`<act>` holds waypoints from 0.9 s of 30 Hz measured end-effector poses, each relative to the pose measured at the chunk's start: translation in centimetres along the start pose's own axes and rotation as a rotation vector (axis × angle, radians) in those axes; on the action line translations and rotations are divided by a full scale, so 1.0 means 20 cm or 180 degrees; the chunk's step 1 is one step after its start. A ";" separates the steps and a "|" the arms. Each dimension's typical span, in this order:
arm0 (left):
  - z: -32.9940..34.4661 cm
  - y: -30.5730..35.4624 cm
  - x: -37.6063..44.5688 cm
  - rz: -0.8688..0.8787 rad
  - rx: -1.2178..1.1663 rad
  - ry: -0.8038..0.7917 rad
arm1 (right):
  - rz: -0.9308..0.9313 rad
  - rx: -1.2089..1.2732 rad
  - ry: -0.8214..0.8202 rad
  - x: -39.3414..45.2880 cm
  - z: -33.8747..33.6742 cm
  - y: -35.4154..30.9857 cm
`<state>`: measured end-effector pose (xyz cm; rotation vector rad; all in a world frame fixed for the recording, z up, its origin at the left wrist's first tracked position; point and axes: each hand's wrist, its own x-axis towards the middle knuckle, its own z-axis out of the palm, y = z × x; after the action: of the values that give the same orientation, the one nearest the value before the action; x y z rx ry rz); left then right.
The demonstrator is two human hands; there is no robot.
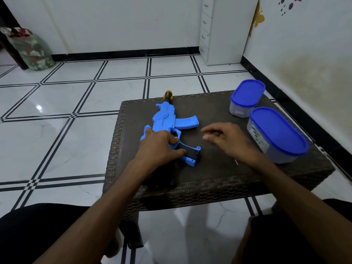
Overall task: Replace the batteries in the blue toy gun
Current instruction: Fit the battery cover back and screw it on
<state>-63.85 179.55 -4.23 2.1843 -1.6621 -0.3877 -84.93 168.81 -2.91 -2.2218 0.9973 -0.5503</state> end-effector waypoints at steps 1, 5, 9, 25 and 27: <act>-0.01 0.01 -0.01 -0.0007 0.0016 -0.0012 | 0.0127 -0.0138 0.0214 0.04 -0.03 0.01; -0.02 0.04 -0.05 -0.0022 0.0042 0.0172 | 0.0487 -0.0781 0.0511 0.19 -0.08 0.06; -0.02 0.05 -0.04 -0.0055 0.0005 0.0053 | 0.0861 -0.1139 0.0241 0.29 -0.08 0.10; -0.02 0.11 -0.10 -0.0036 0.0168 0.0150 | 0.1823 -0.0691 -0.0198 0.46 -0.11 0.09; -0.02 0.11 -0.10 -0.0003 0.0227 0.0151 | 0.1878 -0.0592 -0.0174 0.47 -0.13 0.09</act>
<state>-66.03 180.95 -3.00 2.2275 -1.6738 -0.2787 -81.52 159.75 -1.28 -1.9378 1.6398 -0.1322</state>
